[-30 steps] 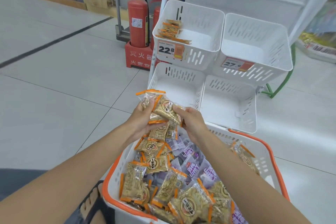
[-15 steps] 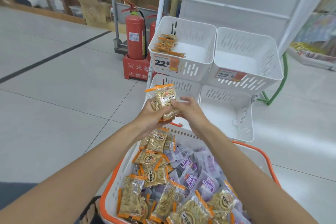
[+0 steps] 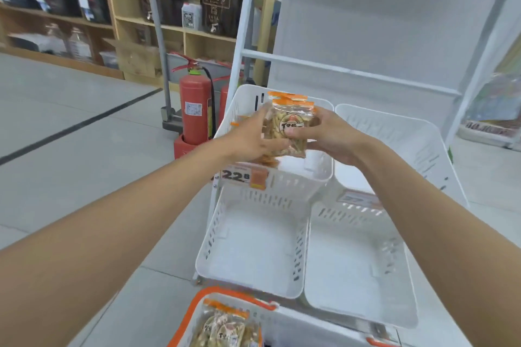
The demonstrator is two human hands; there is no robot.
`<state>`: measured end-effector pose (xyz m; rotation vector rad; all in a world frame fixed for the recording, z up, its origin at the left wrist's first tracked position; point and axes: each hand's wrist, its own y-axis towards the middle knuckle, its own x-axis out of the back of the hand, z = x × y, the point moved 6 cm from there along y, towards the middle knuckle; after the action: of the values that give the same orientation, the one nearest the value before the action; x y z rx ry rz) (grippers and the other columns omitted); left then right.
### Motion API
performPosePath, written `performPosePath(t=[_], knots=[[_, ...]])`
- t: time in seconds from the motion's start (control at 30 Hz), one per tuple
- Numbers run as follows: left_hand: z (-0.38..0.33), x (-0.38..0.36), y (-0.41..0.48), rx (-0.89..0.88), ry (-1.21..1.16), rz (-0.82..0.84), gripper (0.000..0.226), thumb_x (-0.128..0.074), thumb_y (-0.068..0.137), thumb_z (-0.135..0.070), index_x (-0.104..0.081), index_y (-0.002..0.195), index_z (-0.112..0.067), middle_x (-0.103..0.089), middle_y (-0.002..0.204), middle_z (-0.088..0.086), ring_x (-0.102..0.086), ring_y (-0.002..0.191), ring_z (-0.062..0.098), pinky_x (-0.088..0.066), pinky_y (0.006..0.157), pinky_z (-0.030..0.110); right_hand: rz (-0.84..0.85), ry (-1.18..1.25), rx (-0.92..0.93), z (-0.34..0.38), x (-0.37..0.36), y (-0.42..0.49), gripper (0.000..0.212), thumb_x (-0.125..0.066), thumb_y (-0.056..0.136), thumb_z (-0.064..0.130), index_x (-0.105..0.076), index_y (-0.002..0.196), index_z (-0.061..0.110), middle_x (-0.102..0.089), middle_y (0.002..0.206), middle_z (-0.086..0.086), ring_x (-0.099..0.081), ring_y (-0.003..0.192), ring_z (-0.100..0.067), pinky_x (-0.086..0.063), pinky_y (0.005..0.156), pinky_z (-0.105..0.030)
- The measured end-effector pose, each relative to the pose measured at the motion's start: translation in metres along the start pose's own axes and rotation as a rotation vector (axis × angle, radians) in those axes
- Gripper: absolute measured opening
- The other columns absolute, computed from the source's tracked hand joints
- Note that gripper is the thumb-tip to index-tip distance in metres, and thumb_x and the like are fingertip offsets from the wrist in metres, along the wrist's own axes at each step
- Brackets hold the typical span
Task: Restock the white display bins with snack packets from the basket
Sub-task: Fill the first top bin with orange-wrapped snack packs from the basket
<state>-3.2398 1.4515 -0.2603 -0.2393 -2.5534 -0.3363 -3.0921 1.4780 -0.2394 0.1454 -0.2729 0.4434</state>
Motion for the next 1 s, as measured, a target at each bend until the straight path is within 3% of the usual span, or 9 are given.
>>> performPosePath(t=[0.2,0.33,0.4,0.47,0.57,0.67,0.77,0.83,1.0], knots=[[0.077,0.051,0.06,0.0,0.701,-0.274,0.079,-0.069,0.079,-0.058,-0.036,0.146,-0.031,-0.044,0.146,0.004,-0.031,0.139,0.027,-0.025,0.114,0.052,-0.356,-0.129,0.118,-0.059,0.03,0.094,0.047,-0.083,0.07,0.003,-0.063,0.113,0.011,-0.071,0.099,-0.005,-0.068,0.09,-0.021,-0.057,0.075,-0.035],[0.116,0.045,0.068,-0.005,0.713,-0.261,0.076,-0.066,0.08,-0.061,-0.037,0.146,-0.037,-0.032,0.155,0.001,-0.012,0.147,0.021,-0.013,0.119,0.054,-0.104,-0.162,0.033,-0.112,-0.001,0.123,0.036,-0.075,0.082,0.005,-0.059,0.113,0.012,-0.068,0.103,-0.005,-0.062,0.095,-0.016,-0.054,0.084,-0.032],[0.116,0.044,0.068,-0.04,0.729,-0.3,0.074,-0.065,0.08,-0.062,-0.04,0.145,-0.037,-0.031,0.156,0.0,-0.01,0.148,0.02,-0.011,0.12,0.049,0.046,-0.182,-0.081,-0.127,-0.014,0.127,0.039,-0.069,0.089,0.026,-0.053,0.124,0.018,-0.065,0.117,-0.006,-0.062,0.104,-0.016,-0.053,0.088,-0.027],[0.113,0.044,0.066,-0.057,0.734,-0.313,0.071,-0.064,0.081,-0.062,-0.041,0.144,-0.038,-0.031,0.156,-0.001,-0.008,0.148,0.019,-0.005,0.12,0.046,0.051,-0.412,-0.034,-0.128,-0.012,0.131,0.041,-0.065,0.083,0.056,-0.056,0.116,0.033,-0.063,0.115,-0.004,-0.06,0.106,-0.018,-0.05,0.095,-0.039],[0.106,0.04,0.064,-0.101,0.845,-0.316,0.066,-0.059,0.086,-0.06,-0.039,0.145,-0.038,-0.027,0.158,-0.004,-0.002,0.15,0.015,0.009,0.119,0.048,0.015,-0.473,0.095,-0.126,-0.009,0.134,0.022,-0.066,0.09,0.026,-0.064,0.108,0.015,-0.063,0.109,-0.014,-0.059,0.096,-0.021,-0.048,0.091,-0.045],[0.097,0.03,0.069,-0.147,0.904,-0.225,0.064,-0.052,0.094,-0.054,-0.03,0.151,-0.036,-0.024,0.16,-0.009,-0.002,0.15,0.012,0.009,0.119,0.05,0.082,-0.184,0.009,-0.115,-0.012,0.124,0.037,-0.07,0.087,0.008,-0.062,0.123,0.011,-0.067,0.112,-0.008,-0.06,0.101,-0.019,-0.048,0.093,-0.039],[0.096,0.025,0.074,-0.136,0.856,-0.114,0.057,-0.048,0.099,-0.046,-0.028,0.151,-0.039,-0.028,0.159,-0.013,-0.005,0.15,0.006,0.006,0.12,0.051,0.197,-0.032,-0.224,-0.12,-0.018,0.12,0.078,-0.07,0.078,0.057,-0.041,0.145,0.028,-0.054,0.139,0.008,-0.047,0.128,-0.01,-0.03,0.112,-0.036],[0.097,0.024,0.076,-0.124,0.871,-0.082,0.049,-0.044,0.101,-0.043,-0.032,0.148,-0.041,-0.035,0.154,-0.017,-0.006,0.149,0.005,0.007,0.119,0.052,0.249,-0.044,-0.272,-0.119,-0.026,0.118,0.088,-0.049,0.075,0.081,-0.029,0.149,0.038,-0.041,0.15,0.014,-0.036,0.138,-0.008,-0.021,0.116,-0.037],[0.097,0.02,0.078,-0.098,0.934,-0.06,0.046,-0.036,0.104,-0.038,-0.03,0.149,-0.041,-0.041,0.15,-0.018,-0.014,0.149,0.008,0.006,0.118,0.055,0.037,-0.214,-0.157,-0.117,-0.029,0.119,0.082,-0.047,0.094,0.055,0.002,0.154,0.027,-0.035,0.144,0.008,-0.043,0.125,-0.012,-0.036,0.1,-0.029]])
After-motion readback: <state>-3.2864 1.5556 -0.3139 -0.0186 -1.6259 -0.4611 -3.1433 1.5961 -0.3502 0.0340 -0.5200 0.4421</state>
